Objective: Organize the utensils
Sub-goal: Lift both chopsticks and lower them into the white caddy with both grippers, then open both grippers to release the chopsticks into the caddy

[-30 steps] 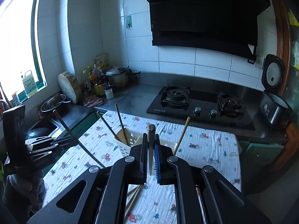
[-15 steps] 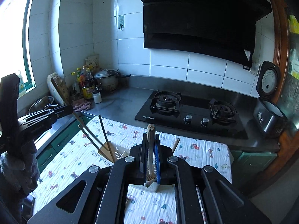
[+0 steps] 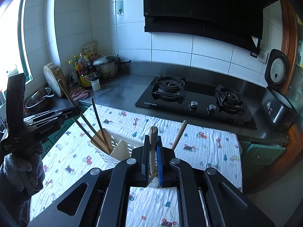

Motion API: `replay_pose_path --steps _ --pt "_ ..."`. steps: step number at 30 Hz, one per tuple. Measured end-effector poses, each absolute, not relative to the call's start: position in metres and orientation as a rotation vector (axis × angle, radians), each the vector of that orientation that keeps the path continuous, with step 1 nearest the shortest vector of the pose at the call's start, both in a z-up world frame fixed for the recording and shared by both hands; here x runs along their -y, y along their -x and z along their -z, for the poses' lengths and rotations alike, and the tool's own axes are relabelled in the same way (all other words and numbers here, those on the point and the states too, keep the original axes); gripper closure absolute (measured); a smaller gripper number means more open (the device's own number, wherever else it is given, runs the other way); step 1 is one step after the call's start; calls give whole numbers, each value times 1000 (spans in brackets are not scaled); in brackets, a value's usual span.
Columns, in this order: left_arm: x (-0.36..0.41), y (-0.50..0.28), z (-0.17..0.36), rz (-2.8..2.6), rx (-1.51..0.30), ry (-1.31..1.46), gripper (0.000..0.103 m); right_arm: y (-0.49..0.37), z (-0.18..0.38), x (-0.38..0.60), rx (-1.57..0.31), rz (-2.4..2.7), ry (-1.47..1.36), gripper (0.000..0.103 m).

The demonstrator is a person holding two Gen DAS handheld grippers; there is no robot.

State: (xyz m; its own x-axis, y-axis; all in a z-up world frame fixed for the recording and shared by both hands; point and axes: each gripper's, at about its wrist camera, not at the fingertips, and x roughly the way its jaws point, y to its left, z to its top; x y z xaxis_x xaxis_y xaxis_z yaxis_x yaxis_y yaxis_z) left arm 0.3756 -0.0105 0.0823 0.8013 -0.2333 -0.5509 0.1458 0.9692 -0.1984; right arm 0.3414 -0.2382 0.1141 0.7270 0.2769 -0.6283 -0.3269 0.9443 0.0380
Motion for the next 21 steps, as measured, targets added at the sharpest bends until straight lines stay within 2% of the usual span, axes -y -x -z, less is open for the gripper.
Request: replay_pose_path --steps 21 --pt "4 -384 -59 210 -685 172 96 -346 -105 236 -696 -326 68 95"
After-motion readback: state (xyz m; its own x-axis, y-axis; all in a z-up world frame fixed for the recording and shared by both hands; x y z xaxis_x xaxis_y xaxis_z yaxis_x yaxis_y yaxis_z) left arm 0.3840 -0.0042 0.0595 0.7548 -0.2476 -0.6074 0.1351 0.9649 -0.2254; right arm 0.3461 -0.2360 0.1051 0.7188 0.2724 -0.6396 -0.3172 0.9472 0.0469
